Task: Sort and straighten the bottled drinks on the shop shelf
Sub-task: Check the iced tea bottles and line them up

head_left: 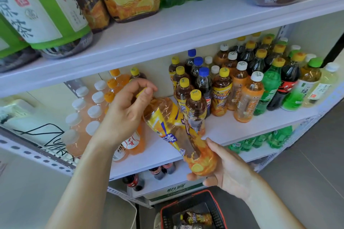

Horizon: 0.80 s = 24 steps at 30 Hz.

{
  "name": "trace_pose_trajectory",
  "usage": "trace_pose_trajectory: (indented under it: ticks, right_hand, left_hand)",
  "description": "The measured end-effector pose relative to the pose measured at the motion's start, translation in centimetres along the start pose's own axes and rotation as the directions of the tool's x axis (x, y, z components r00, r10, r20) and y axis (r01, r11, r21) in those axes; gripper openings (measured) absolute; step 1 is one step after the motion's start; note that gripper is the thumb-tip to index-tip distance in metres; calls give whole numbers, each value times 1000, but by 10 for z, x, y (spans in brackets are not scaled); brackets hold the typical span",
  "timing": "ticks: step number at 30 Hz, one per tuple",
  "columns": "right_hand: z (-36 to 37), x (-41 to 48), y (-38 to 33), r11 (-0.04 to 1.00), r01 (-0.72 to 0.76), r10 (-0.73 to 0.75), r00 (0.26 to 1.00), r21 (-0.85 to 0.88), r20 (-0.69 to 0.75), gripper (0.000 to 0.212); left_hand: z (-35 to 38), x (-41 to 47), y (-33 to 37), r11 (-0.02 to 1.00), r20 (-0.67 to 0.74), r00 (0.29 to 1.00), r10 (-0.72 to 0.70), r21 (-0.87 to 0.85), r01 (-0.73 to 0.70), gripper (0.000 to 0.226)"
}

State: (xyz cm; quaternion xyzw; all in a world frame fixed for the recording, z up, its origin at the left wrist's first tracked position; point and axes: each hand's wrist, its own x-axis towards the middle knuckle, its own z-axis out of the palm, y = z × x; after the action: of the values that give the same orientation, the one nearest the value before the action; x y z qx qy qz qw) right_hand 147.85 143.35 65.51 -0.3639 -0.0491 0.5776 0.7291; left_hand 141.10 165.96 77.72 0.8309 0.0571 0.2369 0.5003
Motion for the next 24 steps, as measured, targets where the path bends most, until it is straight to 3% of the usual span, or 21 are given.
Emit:
trace_pose_trajectory:
  ticks: [5, 7, 12, 15, 19, 22, 24]
  right_hand:
    - [-1, 0, 6, 969, 246, -247, 967, -19, -65, 49]
    - [0, 0, 7, 948, 310, -316, 943, -65, -109, 54]
    - [4, 0, 11, 893, 389, -432, 881, -225, -194, 69]
    - [4, 2, 13, 848, 433, -507, 830, -305, -231, 78]
    - [1, 6, 16, 799, 490, -581, 778, -349, -239, 73]
    - [-3, 9, 16, 756, 460, -607, 758, -466, -237, 62]
    - [-4, 12, 14, 743, 388, -572, 791, -546, -217, 63]
  left_hand:
    - [-5, 5, -8, 999, -5, 999, -42, 32, 42, 18]
    - [-6, 7, -14, 985, -33, 997, -75, 153, 79, 20]
    - [-10, 10, -25, 810, -97, 974, -204, 543, 223, 42]
    - [-13, 11, -29, 726, -101, 946, -307, 618, 301, 53]
    - [-12, 10, -35, 883, -90, 946, -311, 342, 323, 42]
    - [-7, 8, -35, 962, -66, 975, -213, 161, 221, 37]
    - [-5, 7, -33, 980, -39, 988, -150, 125, 154, 30]
